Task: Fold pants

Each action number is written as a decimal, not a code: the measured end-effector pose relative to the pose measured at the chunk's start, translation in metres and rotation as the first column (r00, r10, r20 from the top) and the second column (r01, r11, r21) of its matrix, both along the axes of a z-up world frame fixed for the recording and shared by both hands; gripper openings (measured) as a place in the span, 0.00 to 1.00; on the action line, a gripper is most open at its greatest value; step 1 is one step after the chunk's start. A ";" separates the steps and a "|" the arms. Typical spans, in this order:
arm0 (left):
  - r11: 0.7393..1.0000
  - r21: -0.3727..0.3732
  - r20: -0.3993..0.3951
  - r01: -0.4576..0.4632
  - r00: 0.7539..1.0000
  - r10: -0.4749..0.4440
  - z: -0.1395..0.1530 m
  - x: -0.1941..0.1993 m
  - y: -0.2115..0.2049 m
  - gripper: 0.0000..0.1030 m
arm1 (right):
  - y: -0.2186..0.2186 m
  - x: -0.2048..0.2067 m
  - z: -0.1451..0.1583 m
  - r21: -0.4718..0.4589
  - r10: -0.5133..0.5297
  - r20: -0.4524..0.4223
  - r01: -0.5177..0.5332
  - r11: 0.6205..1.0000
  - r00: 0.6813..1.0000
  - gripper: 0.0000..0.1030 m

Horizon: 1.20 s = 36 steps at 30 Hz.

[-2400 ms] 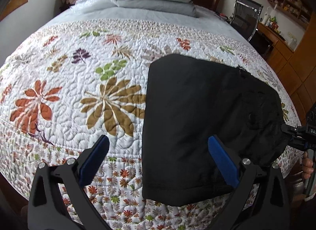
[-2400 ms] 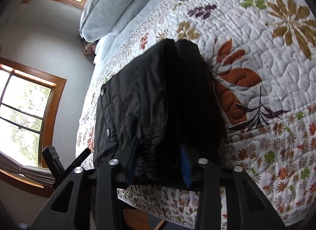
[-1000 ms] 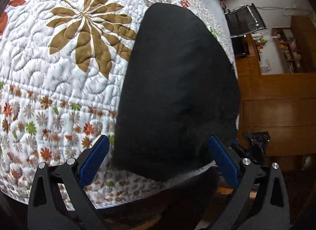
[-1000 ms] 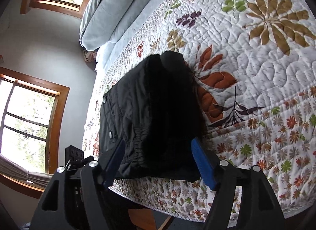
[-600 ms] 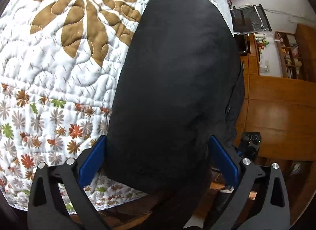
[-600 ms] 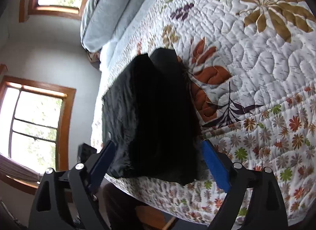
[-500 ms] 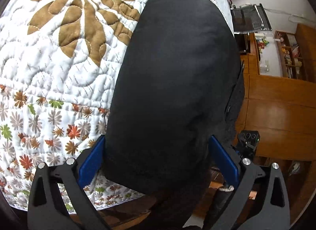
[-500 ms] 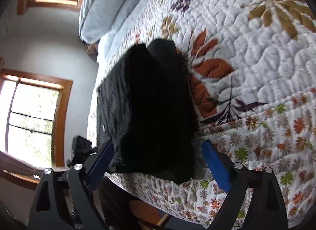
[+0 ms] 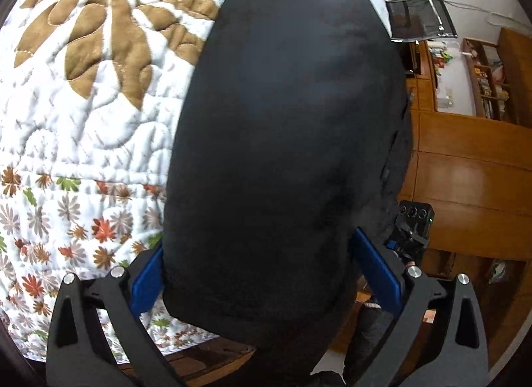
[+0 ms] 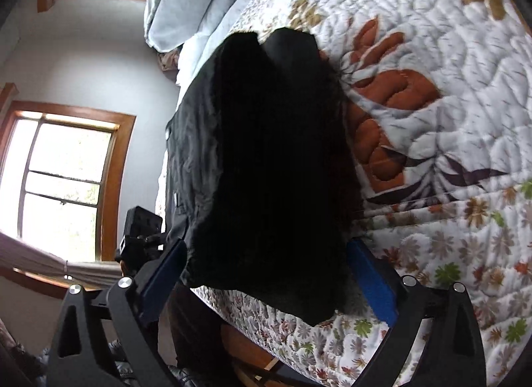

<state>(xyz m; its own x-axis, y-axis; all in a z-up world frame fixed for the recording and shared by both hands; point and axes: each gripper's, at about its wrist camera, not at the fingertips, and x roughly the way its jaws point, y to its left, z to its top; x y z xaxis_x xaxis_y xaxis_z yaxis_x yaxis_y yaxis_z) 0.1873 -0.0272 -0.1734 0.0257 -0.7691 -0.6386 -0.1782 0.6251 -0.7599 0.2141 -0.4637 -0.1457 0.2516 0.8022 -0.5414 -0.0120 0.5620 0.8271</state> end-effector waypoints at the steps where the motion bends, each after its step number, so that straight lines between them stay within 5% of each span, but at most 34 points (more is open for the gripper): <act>1: 1.000 -0.018 -0.002 0.003 1.000 -0.003 0.001 0.000 -0.001 0.97 | 0.003 0.001 0.000 0.003 0.009 0.006 -0.009 1.000 1.000 0.96; 5: 0.997 -0.080 -0.026 -0.014 1.000 0.012 -0.018 0.005 -0.002 0.96 | 0.012 0.006 -0.007 0.015 0.005 0.009 -0.005 1.000 1.000 0.92; 15: 0.999 -0.049 0.019 -0.013 1.000 0.014 -0.012 0.013 -0.024 0.89 | 0.019 0.000 0.008 -0.024 -0.007 0.103 0.010 1.000 0.995 0.47; 23: 0.995 -0.084 0.060 -0.056 0.996 0.061 -0.004 0.018 -0.016 0.66 | 0.040 0.005 0.032 -0.050 0.003 0.173 0.006 0.999 0.985 0.41; 36: 0.989 -0.069 0.108 -0.131 0.985 0.137 0.009 0.060 -0.001 0.63 | 0.075 0.059 0.055 -0.076 0.014 0.204 0.002 0.997 0.979 0.41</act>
